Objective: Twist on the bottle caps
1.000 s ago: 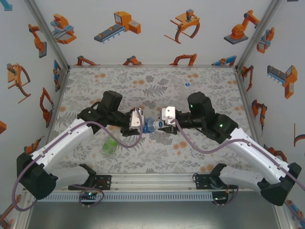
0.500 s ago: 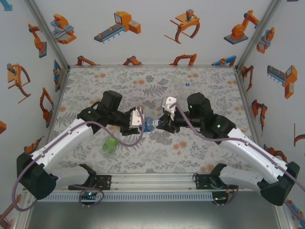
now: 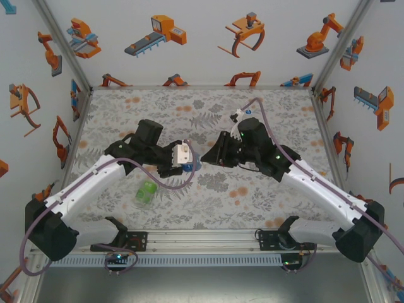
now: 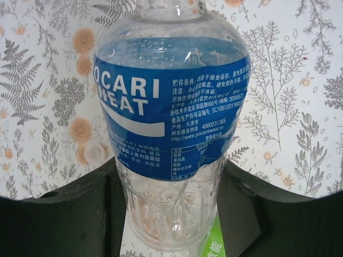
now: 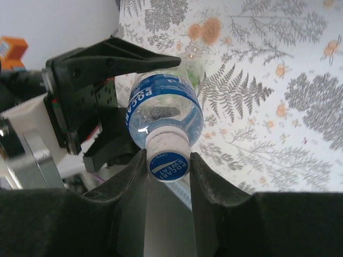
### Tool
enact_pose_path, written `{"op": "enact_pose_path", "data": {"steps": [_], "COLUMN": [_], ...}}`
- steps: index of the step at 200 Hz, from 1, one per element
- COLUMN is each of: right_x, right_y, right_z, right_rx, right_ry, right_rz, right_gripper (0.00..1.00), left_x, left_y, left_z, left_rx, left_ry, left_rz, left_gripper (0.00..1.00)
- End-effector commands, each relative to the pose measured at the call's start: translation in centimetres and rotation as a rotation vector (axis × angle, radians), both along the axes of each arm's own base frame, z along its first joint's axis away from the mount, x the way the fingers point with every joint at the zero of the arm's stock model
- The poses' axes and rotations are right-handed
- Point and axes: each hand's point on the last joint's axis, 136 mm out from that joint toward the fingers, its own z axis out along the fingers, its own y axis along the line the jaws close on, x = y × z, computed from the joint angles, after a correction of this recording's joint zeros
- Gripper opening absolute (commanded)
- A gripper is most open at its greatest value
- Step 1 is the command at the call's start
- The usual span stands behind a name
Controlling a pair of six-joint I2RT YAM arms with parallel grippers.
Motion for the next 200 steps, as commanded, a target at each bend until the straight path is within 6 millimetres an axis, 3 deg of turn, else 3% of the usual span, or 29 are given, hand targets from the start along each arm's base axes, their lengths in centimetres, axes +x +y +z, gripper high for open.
{"op": "enact_pose_path", "data": {"steps": [1,10,19,53,78,103,138,165,200], "right_x": [0.5,0.6,0.7,1.0,0.3,-0.5,-2.0,-4.0,-7.8], "right_y": [-0.2,-0.1,0.0,-0.1,-0.9,-2.1,-2.7,-2.1,-1.0], "right_z": [-1.8,-1.6,-1.2,2.0,5.1,7.0,7.5,8.4,7.9], "right_rx": [0.013,0.013,0.011,-0.024,-0.091,-0.175,-0.300,-0.293,-0.221], "right_ry": [0.147,0.140,0.122,-0.099,-0.330,-0.554,-0.816,-1.008,-1.238], "right_rz": [-0.105,-0.100,-0.090,0.003,0.108,0.200,0.380,0.540,0.812], "right_gripper": [0.00,0.00,0.07,0.48,0.62,0.65,0.66,0.64,0.62], "left_x": [-0.9,-0.8,-0.8,-0.7,-0.9,-0.9,-1.1,-1.4,-1.7], "left_y": [-2.3,-2.3,-2.2,-2.1,-2.0,-2.0,-1.9,-1.7,-1.5], "left_z": [3.5,3.5,3.4,3.1,3.2,3.1,3.2,3.3,3.6], "left_rx": [-0.141,-0.139,-0.136,-0.127,-0.125,-0.124,-0.126,-0.126,-0.128], "left_ry": [-0.043,-0.043,-0.041,-0.043,-0.043,-0.044,-0.044,-0.044,-0.062], "left_rz": [-0.098,-0.098,-0.096,-0.089,-0.093,-0.092,-0.100,-0.103,-0.112], "left_gripper": [0.00,0.00,0.00,0.00,0.00,0.00,0.00,0.00,0.00]}}
